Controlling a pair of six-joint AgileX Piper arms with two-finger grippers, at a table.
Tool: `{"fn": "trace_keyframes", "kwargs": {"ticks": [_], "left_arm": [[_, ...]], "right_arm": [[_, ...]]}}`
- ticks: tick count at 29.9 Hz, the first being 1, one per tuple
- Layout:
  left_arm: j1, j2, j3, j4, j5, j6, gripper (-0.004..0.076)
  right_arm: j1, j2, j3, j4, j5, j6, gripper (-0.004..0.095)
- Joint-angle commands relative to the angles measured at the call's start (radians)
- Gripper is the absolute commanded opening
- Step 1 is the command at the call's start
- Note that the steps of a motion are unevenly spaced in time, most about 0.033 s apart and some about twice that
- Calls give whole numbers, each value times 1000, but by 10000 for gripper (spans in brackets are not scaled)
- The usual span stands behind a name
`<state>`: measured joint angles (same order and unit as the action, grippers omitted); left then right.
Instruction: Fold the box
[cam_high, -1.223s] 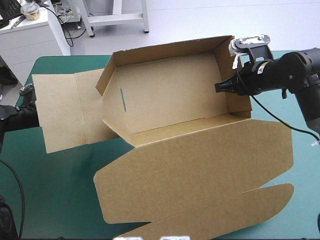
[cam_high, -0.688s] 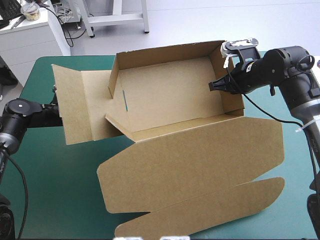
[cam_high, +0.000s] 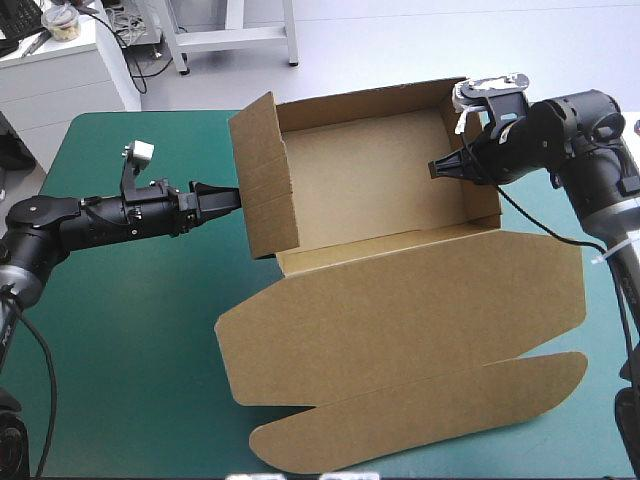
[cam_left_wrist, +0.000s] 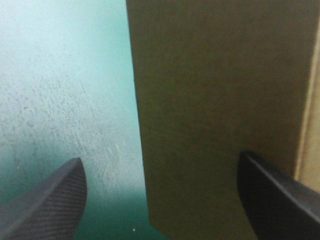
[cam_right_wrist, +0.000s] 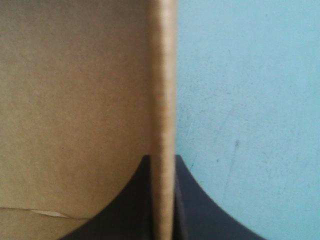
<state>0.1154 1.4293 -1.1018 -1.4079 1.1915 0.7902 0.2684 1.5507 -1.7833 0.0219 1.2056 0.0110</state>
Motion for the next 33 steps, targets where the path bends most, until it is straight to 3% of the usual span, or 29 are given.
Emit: {"fn": "trace_keyframes", "kwargs": {"ticks": [1, 15, 25, 33], "left_arm": [[-4, -35, -27, -141, 98, 16, 583], [-9, -48, -27, -193, 98, -4, 583], [-154, -58, -27, -230, 98, 32, 582], [-165, -58, -27, -237, 98, 30, 582]], "right_arm": [[-5, -39, -34, -1, -47, 15, -20], [-5, -29, -34, 6, -40, 58, -18], [-3, -29, -32, 6, -40, 71, -18], [-3, -29, -32, 9, -32, 74, -16]]}}
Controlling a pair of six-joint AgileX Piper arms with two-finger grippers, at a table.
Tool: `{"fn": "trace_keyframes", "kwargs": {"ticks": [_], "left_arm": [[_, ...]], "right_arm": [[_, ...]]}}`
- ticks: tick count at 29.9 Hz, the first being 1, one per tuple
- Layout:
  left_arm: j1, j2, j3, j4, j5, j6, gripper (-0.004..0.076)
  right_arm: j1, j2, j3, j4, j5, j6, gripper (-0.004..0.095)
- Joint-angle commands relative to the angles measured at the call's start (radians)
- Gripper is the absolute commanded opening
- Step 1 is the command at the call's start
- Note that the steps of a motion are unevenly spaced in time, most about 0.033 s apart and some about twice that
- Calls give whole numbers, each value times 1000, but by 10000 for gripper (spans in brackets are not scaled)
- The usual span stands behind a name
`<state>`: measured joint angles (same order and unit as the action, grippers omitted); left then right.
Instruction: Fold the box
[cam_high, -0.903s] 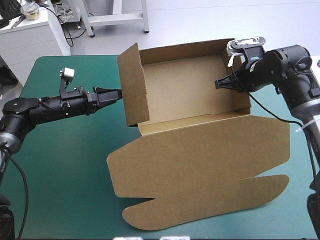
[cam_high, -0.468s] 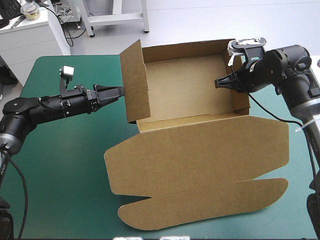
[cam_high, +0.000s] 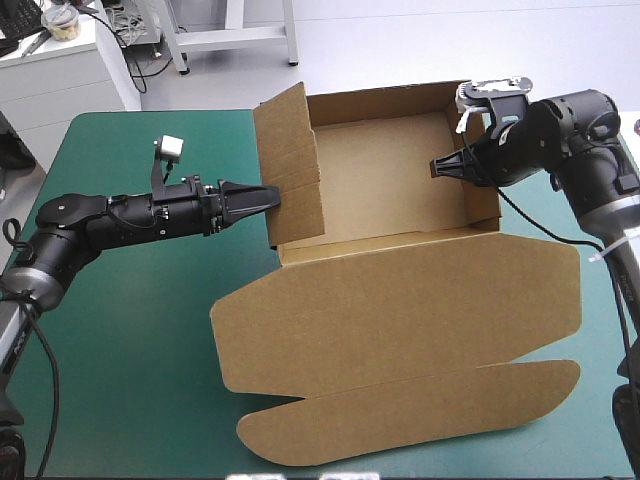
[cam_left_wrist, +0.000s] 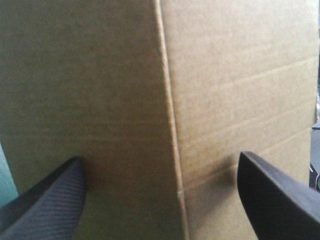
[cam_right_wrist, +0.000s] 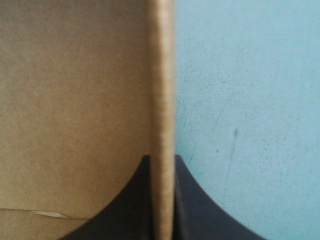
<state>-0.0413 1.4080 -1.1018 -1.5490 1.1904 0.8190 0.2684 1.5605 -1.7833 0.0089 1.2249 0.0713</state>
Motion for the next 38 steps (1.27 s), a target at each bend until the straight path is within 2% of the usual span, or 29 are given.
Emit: {"fn": "trace_keyframes", "kwargs": {"ticks": [1, 5, 10, 16, 24, 30, 33, 38], "left_arm": [[-9, -37, -27, -96, 100, 1, 582], [-9, -37, -34, -56, 100, 8, 533], [-9, -50, -113, 113, 57, -53, 451], [-21, -118, -189, 413, -116, -278, 452], [-145, -159, -189, 809, -292, -596, 452], [-224, -153, -189, 934, -401, -715, 453], [-229, -153, -189, 944, -431, -744, 454], [-229, -153, -189, 948, -451, -761, 466]], "right_arm": [[-1, -39, -32, 24, -46, 13, -16], [55, -40, -32, 15, -2, 13, -16], [145, -43, -32, -38, -76, 76, -16], [195, -43, -32, -145, -91, 152, -16], [210, -43, -32, -159, -97, 174, -16], [267, -43, -32, -210, -100, 214, -16], [298, -43, -32, -250, -107, 244, -16], [330, -43, -32, -249, -118, 253, -16]]}}
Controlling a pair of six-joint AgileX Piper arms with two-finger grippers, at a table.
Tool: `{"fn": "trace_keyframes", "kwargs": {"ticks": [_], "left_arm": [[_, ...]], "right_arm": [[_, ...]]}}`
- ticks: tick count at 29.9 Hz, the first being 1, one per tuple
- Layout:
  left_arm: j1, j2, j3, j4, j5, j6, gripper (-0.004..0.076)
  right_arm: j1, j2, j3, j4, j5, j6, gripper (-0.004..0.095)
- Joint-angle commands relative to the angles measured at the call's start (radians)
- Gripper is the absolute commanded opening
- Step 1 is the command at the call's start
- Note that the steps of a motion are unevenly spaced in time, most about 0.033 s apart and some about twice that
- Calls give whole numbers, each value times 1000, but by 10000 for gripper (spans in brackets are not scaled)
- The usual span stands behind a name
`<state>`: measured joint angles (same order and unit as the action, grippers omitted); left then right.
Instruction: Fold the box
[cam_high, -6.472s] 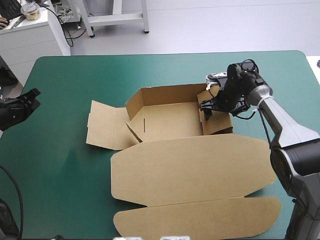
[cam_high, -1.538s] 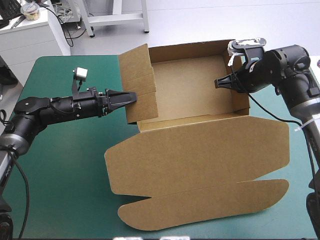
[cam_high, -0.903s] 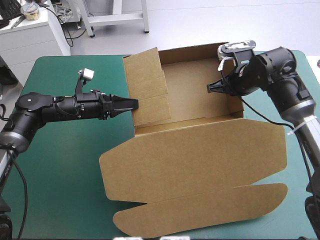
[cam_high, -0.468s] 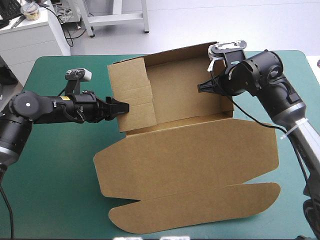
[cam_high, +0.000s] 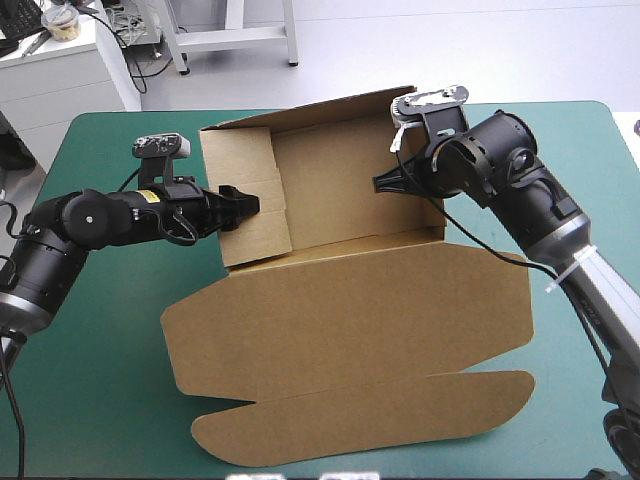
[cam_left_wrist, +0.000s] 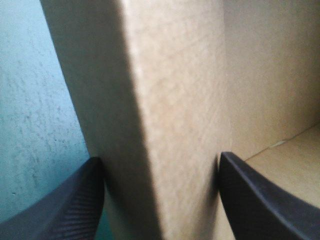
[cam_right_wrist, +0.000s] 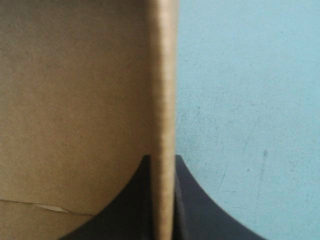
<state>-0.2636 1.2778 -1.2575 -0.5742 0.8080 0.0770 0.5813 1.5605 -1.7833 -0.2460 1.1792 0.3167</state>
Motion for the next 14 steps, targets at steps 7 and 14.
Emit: {"fn": "trace_keyframes", "kwargs": {"ticks": [7, 14], "left_arm": [[-7, -23, -33, -27, -108, -66, 466], [-7, -23, -33, -27, -114, -45, 422]], "right_arm": [[55, -41, -32, -62, -78, 80, -16], [65, -41, -32, -92, -83, 132, -16]]}}
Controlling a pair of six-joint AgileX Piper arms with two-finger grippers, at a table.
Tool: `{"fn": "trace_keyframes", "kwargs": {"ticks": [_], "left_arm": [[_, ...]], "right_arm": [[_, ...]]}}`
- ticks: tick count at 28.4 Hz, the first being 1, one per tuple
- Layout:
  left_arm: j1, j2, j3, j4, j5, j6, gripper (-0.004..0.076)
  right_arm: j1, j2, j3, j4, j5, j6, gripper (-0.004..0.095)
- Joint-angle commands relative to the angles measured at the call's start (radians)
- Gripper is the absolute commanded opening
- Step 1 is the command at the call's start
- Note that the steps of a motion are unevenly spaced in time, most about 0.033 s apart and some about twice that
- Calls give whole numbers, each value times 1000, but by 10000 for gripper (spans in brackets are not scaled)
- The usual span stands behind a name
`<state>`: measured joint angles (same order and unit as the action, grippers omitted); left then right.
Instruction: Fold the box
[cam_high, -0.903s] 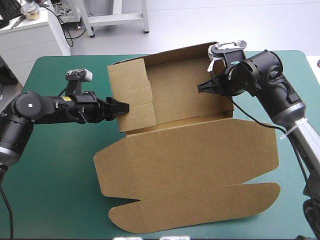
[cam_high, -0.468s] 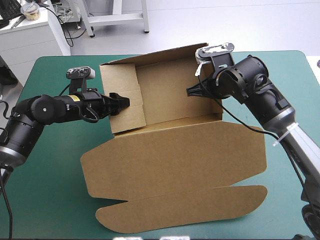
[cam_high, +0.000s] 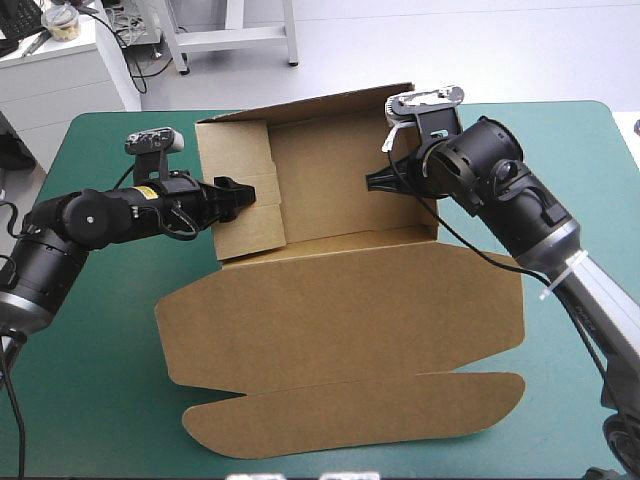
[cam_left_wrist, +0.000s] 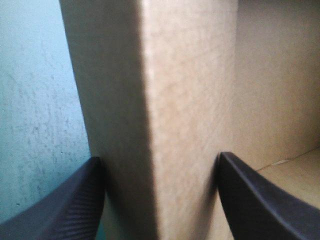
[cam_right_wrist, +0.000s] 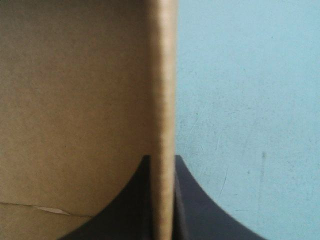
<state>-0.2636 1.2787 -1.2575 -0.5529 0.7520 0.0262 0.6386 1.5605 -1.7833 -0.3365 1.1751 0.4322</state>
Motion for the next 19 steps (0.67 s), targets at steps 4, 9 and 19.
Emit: {"fn": "trace_keyframes", "kwargs": {"ticks": [4, 9, 19], "left_arm": [[-7, -24, -33, -120, -60, 137, 95], [-7, -24, -33, -226, -67, 277, -10], [-75, -14, -109, 131, -55, 52, -10]], "right_arm": [[8, -41, -32, -2, -79, 19, -16], [8, -41, -32, 5, -73, 30, -16], [-10, -41, -32, 20, 2, 37, -16]]}}
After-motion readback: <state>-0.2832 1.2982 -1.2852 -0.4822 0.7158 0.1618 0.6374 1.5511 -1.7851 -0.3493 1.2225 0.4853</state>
